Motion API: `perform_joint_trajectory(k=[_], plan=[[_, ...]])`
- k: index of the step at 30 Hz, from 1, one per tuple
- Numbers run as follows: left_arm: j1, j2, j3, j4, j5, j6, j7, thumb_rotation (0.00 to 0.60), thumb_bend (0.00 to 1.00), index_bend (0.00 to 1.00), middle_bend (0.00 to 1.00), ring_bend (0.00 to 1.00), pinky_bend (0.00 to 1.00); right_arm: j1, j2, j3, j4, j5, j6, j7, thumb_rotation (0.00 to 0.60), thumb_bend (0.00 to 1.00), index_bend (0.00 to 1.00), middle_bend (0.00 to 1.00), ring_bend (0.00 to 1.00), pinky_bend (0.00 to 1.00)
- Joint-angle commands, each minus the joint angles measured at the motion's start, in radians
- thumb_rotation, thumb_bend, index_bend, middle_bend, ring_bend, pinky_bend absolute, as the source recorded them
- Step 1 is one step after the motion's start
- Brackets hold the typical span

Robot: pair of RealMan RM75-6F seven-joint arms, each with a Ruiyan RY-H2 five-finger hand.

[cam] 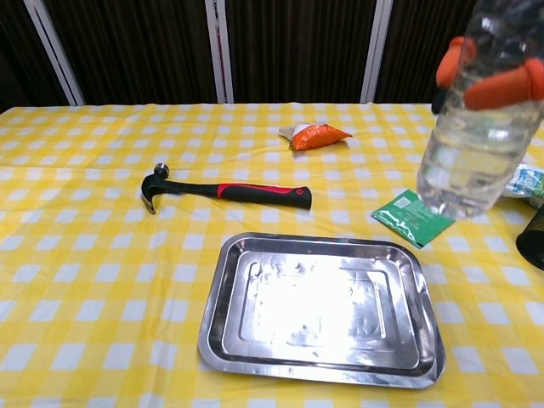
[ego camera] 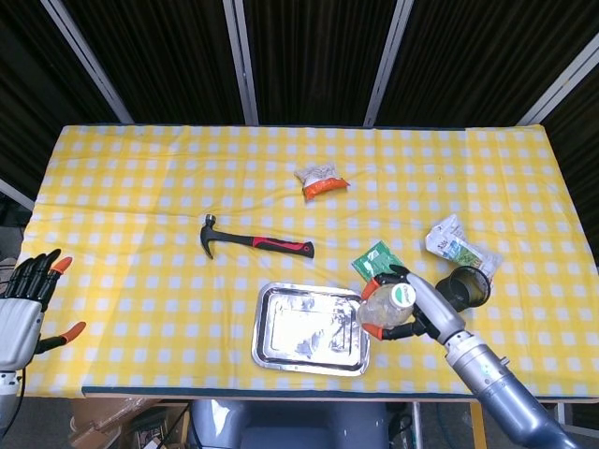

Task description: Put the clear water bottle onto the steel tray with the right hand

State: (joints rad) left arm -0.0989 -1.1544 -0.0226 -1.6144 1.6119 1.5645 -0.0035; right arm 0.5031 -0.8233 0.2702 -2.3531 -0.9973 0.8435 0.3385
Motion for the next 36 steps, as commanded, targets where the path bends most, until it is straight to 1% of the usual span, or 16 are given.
perform_joint_trajectory(k=[1, 4, 6, 8, 11, 13, 15, 16, 19, 21, 22, 25, 27, 31, 34, 36], plan=[[0.000, -0.001, 0.000, 0.000, 0.000, 0.000, 0.002, 0.600, 0.19, 0.08, 0.00, 0.00, 0.00, 0.008, -0.130, -0.088, 0.053, 0.022, -0.023, -0.057, 0.600, 0.50, 0.65, 0.53, 0.26, 0.00], [0.001, 0.000, 0.000, 0.000, -0.001, 0.000, 0.003, 0.600, 0.19, 0.08, 0.00, 0.00, 0.00, 0.002, -0.238, -0.130, 0.121, 0.011, -0.033, -0.052, 0.600, 0.50, 0.65, 0.53, 0.26, 0.00], [0.000, 0.000, -0.001, 0.000, -0.003, -0.002, 0.001, 0.600, 0.19, 0.08, 0.00, 0.00, 0.00, -0.002, -0.279, -0.141, 0.152, -0.003, -0.033, -0.046, 0.600, 0.50, 0.65, 0.53, 0.26, 0.00], [0.000, 0.001, -0.001, 0.002, -0.006, -0.005, -0.001, 0.600, 0.19, 0.08, 0.00, 0.00, 0.00, -0.006, -0.297, -0.143, 0.164, -0.018, -0.024, -0.045, 0.600, 0.50, 0.65, 0.53, 0.26, 0.00], [-0.002, 0.001, -0.003, 0.003, -0.008, -0.008, -0.002, 0.600, 0.19, 0.08, 0.00, 0.00, 0.00, -0.013, -0.283, -0.139, 0.140, -0.041, -0.003, -0.055, 0.600, 0.50, 0.65, 0.53, 0.26, 0.00], [-0.003, 0.000, -0.003, 0.002, -0.008, -0.009, -0.002, 0.600, 0.19, 0.08, 0.00, 0.00, 0.00, -0.018, -0.240, -0.130, 0.098, -0.052, 0.017, -0.069, 0.600, 0.50, 0.65, 0.53, 0.26, 0.00], [-0.003, 0.000, -0.002, 0.002, -0.007, -0.010, -0.002, 0.600, 0.19, 0.08, 0.00, 0.00, 0.00, -0.023, -0.177, -0.115, 0.046, -0.054, 0.041, -0.083, 0.600, 0.50, 0.65, 0.53, 0.26, 0.00], [-0.003, 0.000, -0.002, 0.002, -0.007, -0.010, -0.002, 0.600, 0.19, 0.08, 0.00, 0.00, 0.00, -0.025, -0.129, -0.105, 0.011, -0.051, 0.053, -0.093, 0.600, 0.50, 0.65, 0.53, 0.26, 0.00], [-0.003, 0.000, -0.002, 0.002, -0.008, -0.011, -0.004, 0.600, 0.19, 0.08, 0.00, 0.00, 0.00, -0.022, -0.029, -0.071, -0.003, -0.060, 0.042, -0.069, 0.600, 0.50, 0.65, 0.53, 0.26, 0.00], [-0.002, 0.001, -0.002, 0.000, -0.008, -0.009, -0.005, 0.600, 0.19, 0.08, 0.00, 0.00, 0.00, -0.029, 0.070, -0.025, -0.003, -0.098, 0.023, 0.007, 0.600, 0.50, 0.65, 0.53, 0.26, 0.00], [-0.001, 0.002, -0.002, -0.001, -0.008, -0.008, -0.006, 0.600, 0.19, 0.08, 0.00, 0.00, 0.00, -0.033, 0.107, -0.011, -0.003, -0.116, 0.010, 0.044, 0.600, 0.50, 0.65, 0.53, 0.26, 0.00], [-0.001, 0.001, -0.002, -0.001, -0.008, -0.008, -0.006, 0.600, 0.19, 0.08, 0.00, 0.00, 0.00, -0.048, 0.254, 0.049, -0.003, -0.190, -0.037, 0.203, 0.600, 0.50, 0.65, 0.53, 0.26, 0.00], [0.000, 0.001, -0.001, -0.001, -0.008, -0.009, -0.005, 0.600, 0.19, 0.08, 0.00, 0.00, 0.00, -0.055, 0.331, 0.079, -0.003, -0.236, -0.063, 0.297, 0.600, 0.50, 0.65, 0.53, 0.26, 0.00], [0.000, 0.000, -0.001, -0.003, -0.009, -0.009, 0.000, 0.600, 0.19, 0.08, 0.00, 0.00, 0.00, -0.056, 0.444, 0.118, -0.003, -0.300, -0.116, 0.458, 0.600, 0.50, 0.65, 0.53, 0.26, 0.00], [0.001, 0.000, -0.002, -0.002, -0.011, -0.009, 0.000, 0.600, 0.19, 0.08, 0.00, 0.00, 0.00, -0.054, 0.494, 0.123, -0.003, -0.347, -0.167, 0.547, 0.600, 0.50, 0.65, 0.53, 0.26, 0.00], [0.000, -0.001, -0.003, -0.001, -0.014, -0.011, 0.001, 0.600, 0.19, 0.08, 0.00, 0.00, 0.00, -0.053, 0.498, 0.116, -0.003, -0.367, -0.195, 0.577, 0.600, 0.50, 0.65, 0.53, 0.26, 0.00]])
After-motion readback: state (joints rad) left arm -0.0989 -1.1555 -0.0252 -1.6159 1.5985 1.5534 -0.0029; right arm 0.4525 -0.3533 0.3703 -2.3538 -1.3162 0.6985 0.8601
